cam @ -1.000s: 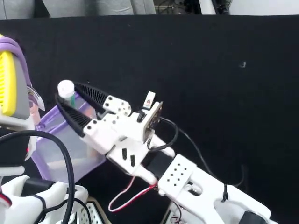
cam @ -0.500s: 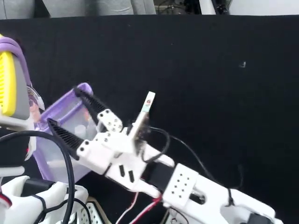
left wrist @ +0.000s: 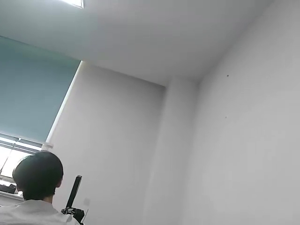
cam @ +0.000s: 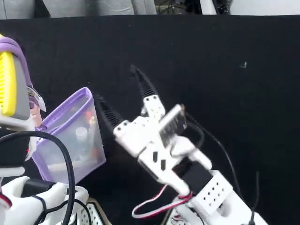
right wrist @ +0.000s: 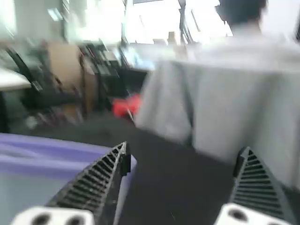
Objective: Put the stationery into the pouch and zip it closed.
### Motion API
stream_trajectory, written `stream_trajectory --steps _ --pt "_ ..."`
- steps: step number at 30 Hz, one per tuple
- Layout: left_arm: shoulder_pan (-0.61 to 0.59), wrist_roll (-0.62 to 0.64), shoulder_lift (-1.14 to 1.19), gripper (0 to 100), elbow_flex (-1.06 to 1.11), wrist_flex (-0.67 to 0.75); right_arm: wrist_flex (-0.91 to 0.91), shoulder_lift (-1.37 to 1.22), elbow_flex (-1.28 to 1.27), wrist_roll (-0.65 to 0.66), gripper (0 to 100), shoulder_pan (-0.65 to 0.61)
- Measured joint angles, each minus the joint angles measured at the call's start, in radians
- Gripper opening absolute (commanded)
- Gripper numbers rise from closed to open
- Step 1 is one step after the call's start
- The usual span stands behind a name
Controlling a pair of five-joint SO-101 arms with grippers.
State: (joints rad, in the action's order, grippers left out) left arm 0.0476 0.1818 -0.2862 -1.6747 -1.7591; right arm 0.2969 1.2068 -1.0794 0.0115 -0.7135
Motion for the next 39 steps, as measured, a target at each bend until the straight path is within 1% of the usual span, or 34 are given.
stream_trajectory --steps 2,5,8,10,14,19,23,26,29,35,39 --pt "0.000 0.000 0.000 3 0.000 0.000 0.060 0.000 0.000 -0.018 33.8 0.084" --pt "0.000 0.000 0.000 3 0.000 0.000 0.081 -0.017 0.000 -0.141 33.8 0.219" --pt "0.000 0.000 0.000 3 0.000 0.000 0.084 -0.192 -0.005 -0.279 33.8 0.330" --pt "0.000 0.000 0.000 3 0.000 0.000 0.094 -0.305 0.025 -0.333 33.8 0.359" --pt "0.000 0.000 -0.006 3 0.002 0.000 0.186 -0.572 0.187 -0.397 33.8 0.364" --pt "0.000 0.000 -0.106 3 0.038 0.000 0.388 -0.934 0.473 -0.463 33.8 0.364" --pt "0.000 0.002 -0.206 3 0.173 0.000 0.485 -1.155 0.643 -0.496 33.8 0.359" --pt "0.000 0.002 -0.244 3 0.295 0.000 0.514 -1.267 0.709 -0.522 33.8 0.353" --pt "0.000 0.002 -0.247 3 0.371 0.015 0.520 -1.352 0.756 -0.526 33.8 0.354" --pt "0.000 0.002 -0.247 3 0.362 0.044 0.520 -1.488 0.859 -0.526 33.8 0.353" --pt "0.000 0.002 -0.247 3 0.399 0.044 0.523 -1.602 0.945 -0.526 33.0 0.354"
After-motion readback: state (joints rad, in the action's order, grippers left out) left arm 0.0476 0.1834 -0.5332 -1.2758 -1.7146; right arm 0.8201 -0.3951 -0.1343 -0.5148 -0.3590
